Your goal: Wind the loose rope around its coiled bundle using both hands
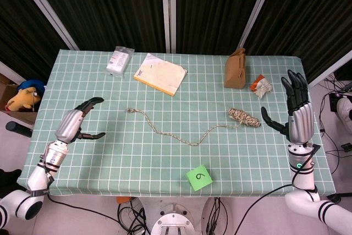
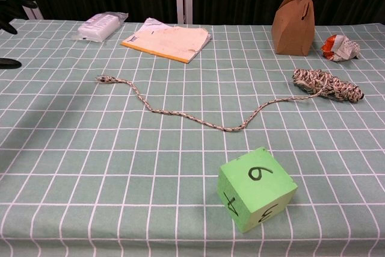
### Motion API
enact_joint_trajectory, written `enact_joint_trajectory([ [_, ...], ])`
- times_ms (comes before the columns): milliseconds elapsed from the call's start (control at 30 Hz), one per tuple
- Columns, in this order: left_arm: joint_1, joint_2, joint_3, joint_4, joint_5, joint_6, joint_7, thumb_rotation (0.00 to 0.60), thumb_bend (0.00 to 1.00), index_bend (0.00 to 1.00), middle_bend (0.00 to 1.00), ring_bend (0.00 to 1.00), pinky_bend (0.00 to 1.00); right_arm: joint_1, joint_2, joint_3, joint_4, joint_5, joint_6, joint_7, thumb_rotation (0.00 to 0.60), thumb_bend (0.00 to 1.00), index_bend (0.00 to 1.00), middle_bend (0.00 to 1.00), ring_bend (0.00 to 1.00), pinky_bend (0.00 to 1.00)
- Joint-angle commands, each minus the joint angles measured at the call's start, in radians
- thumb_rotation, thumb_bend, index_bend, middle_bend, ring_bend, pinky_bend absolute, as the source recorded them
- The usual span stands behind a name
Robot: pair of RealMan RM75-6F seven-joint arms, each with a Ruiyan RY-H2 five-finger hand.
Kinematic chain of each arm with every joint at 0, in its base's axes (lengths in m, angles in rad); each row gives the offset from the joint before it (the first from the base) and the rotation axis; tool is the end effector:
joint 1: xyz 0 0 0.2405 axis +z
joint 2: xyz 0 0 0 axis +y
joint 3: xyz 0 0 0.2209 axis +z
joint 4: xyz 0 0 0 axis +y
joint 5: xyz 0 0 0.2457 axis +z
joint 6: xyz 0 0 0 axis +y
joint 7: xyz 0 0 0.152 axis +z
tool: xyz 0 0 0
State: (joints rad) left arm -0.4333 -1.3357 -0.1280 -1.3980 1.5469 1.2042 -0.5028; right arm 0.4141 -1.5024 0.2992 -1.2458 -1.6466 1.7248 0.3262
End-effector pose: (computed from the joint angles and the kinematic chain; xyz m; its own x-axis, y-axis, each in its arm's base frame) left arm -0.2266 0.3014 0.0377 -0.0282 0.2184 0.9754 0.9580 -0.2728 0.0888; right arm -0.1838 -0.3061 0.0994 -0.1201 0.3927 0.9118 -0.8580 -0.5030 0.1037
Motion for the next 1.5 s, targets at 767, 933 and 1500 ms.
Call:
enact_joint_trajectory([
  [767,-0.055,-0.010,-0.010,0.001,-0.056,-0.030,0.284,0.600,0.09,0.18,0.16,0.17,0.28,-0.032,0.107,-0.085,-0.084,0.104,-0.184,-0.154,0.600,0.31,0.00,0.00,0.00,0.00],
  [933,-0.139,-0.067,-0.049,0.083,-0.108,-0.124,0.428,0.600,0.15,0.22,0.19,0.19,0.32,-0.038,0.152,-0.073,-0.131,0.118,-0.189,-0.181,0.600,0.30,0.00,0.00,0.00,0.00],
  [1500,-0.329,-0.295,-0.037,0.418,-0.164,-0.355,0.533,0.600,0.28,0.30,0.24,0.22,0.34,-0.056,0.195,-0.063,-0.162,0.132,-0.180,-0.192,0.600,0.30,0.00,0.00,0.00,0.00],
])
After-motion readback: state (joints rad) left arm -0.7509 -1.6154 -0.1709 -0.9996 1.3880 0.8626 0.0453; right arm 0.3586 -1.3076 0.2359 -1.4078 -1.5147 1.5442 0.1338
